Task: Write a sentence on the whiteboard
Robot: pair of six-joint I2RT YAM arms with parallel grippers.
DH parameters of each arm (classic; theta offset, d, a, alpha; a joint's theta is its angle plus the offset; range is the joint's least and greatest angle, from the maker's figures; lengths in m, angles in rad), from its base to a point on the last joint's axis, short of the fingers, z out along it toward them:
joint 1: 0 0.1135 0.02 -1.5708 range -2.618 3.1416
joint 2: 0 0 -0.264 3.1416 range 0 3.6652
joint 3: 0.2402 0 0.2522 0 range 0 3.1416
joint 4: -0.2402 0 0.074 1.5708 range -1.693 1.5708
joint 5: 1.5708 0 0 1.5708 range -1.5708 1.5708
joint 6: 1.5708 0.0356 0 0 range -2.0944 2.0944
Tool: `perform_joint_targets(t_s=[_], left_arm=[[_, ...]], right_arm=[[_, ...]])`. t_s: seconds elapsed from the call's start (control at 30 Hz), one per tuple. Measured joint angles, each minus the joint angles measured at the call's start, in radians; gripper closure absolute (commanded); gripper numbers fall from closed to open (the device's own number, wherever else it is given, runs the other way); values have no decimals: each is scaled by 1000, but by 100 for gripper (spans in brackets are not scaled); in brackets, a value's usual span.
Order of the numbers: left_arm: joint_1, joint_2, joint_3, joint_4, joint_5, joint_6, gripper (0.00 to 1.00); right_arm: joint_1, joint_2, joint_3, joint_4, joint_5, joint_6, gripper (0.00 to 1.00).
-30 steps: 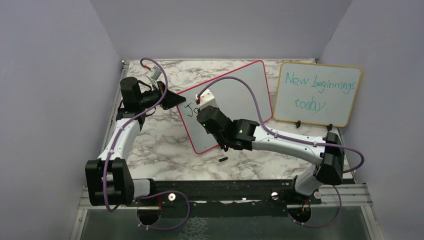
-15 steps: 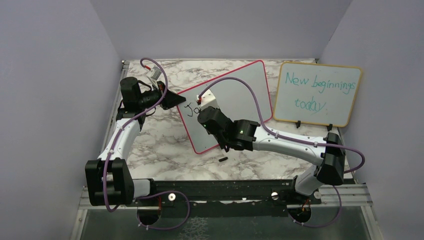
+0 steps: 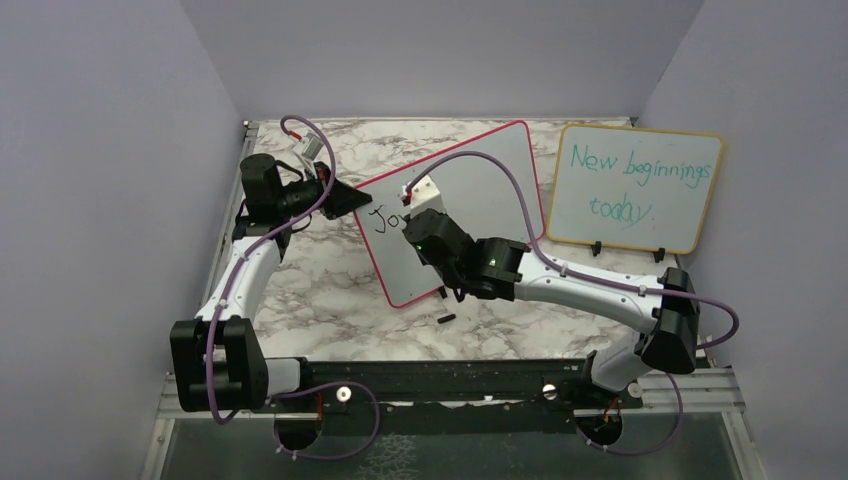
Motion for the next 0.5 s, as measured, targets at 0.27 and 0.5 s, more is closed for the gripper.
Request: perform_joint_targets(t_s=[0.27, 0.5], left_arm=[[0, 0, 0, 0, 0, 0, 100], [-1, 0, 0, 0, 0, 0, 100]], right_arm=[[-7, -11, -1, 28, 0, -17, 100], [-13, -11, -1, 44, 0, -19, 100]])
